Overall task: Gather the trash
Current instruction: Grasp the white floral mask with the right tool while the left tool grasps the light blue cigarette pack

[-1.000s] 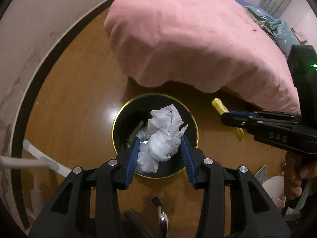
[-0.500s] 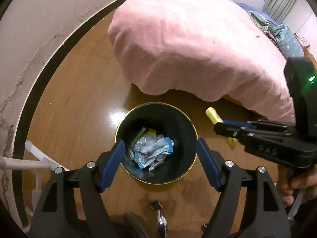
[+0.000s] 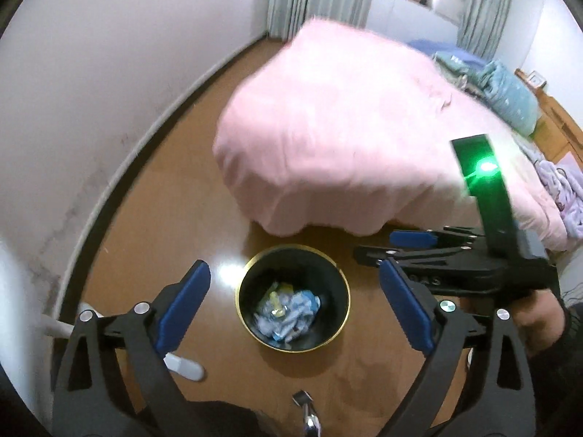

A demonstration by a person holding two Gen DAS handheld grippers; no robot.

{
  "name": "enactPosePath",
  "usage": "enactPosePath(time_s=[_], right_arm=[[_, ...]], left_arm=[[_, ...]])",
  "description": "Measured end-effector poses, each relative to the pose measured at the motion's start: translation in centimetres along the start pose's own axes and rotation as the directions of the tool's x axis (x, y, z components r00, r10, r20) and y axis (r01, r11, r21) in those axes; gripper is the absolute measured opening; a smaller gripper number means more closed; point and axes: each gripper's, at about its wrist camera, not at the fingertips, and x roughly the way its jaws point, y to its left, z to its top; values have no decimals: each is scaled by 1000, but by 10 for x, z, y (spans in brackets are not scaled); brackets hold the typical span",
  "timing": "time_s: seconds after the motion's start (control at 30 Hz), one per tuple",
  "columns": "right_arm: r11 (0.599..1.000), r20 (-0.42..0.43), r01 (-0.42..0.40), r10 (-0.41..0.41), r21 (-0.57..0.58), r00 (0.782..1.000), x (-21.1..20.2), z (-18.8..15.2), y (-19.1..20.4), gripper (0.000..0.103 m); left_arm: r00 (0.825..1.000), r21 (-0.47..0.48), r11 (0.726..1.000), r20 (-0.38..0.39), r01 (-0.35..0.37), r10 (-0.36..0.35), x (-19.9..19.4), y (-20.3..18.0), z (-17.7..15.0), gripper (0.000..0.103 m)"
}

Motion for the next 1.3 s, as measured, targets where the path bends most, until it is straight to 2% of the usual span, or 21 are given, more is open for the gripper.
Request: enactPosePath(time_s=[0.07, 0.17, 0.23, 0.3, 0.33, 0.4, 0.5, 0.57, 0.6, 0.63, 0.67, 0.77, 0.8, 0.87, 1.03, 1.13, 1.3], right_arm=[[999, 53, -6, 8, -54, 999, -27, 6, 28, 69], [987, 110, -47, 64, -153, 992, -57, 13, 85, 71], [969, 128, -73, 106, -238, 986, -69, 14, 130, 72], [926, 132, -114, 171, -360, 976, -78, 9, 193, 74], [906, 124, -133, 197, -402, 972, -79, 6, 216, 74], [840, 87, -186, 265, -509, 960, -78, -8, 282, 75], [744, 0, -272, 343, -610, 939, -71, -29, 360, 75], [669, -66, -315, 370, -673, 927, -62, -47, 415, 75], [640, -90, -327, 374, -695, 923, -58, -55, 434, 75], [600, -125, -346, 379, -721, 917, -52, -65, 462, 75], [574, -147, -359, 382, -736, 912, -48, -72, 478, 74], [523, -191, -374, 370, -766, 909, -36, -85, 526, 74], [509, -202, -380, 369, -772, 907, -32, -87, 538, 74], [483, -215, -375, 353, -792, 910, -19, -90, 568, 74], [436, -234, -346, 290, -831, 928, 16, -103, 615, 74], [420, -232, -323, 254, -848, 939, 38, -104, 637, 72], [374, -208, -291, 245, -881, 947, 54, -104, 668, 66]], left_arm=[[997, 26, 999, 74, -33, 31, -42, 1, 2, 96], [980, 34, 993, 170, -114, 107, -108, 19, -5, 96], [965, 4, 983, 188, -185, 181, -144, 42, -15, 96], [948, -52, 966, 188, -253, 258, -176, 72, -31, 96], [933, -92, 950, 182, -299, 311, -194, 91, -42, 96], [900, -161, 910, 160, -382, 406, -224, 126, -67, 96], [842, -275, 825, 86, -494, 533, -269, 180, -114, 96], [802, -365, 753, 25, -548, 596, -301, 214, -151, 96], [790, -400, 725, 1, -561, 613, -314, 227, -167, 96], [775, -448, 684, -33, -576, 631, -331, 244, -191, 96], [768, -471, 663, -52, -582, 638, -341, 252, -204, 96], [737, -536, 580, -126, -614, 664, -368, 276, -251, 96], [731, -550, 560, -144, -619, 667, -373, 280, -262, 96], [730, -581, 532, -166, -616, 663, -382, 291, -283, 96], [727, -610, 503, -185, -612, 661, -384, 309, -301, 96], [737, -606, 515, -185, -607, 650, -380, 316, -302, 96], [738, -583, 529, -194, -616, 646, -370, 336, -301, 96]])
